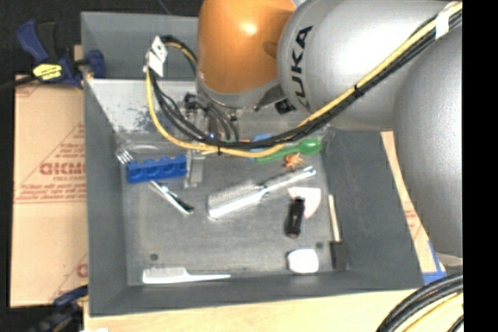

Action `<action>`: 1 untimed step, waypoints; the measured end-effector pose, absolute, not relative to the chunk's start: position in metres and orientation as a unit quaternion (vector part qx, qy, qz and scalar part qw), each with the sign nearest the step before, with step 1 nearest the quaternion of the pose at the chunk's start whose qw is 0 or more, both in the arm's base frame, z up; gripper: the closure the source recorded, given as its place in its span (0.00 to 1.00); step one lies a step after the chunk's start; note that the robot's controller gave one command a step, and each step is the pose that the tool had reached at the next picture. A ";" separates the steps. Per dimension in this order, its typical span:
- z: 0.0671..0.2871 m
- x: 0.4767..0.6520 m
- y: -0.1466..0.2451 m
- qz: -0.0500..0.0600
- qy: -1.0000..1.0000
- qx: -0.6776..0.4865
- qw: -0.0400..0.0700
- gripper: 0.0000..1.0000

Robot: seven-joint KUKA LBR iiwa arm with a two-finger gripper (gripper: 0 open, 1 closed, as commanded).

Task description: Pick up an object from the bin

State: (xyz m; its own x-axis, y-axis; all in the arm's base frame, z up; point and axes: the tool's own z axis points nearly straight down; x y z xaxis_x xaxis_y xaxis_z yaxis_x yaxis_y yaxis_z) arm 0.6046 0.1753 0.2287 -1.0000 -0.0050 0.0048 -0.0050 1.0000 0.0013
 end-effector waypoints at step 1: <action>0.234 0.606 0.174 -0.001 -1.000 0.000 -0.002 0.00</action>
Offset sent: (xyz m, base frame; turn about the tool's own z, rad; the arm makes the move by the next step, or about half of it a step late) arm 0.0424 0.0040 -0.1587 0.0004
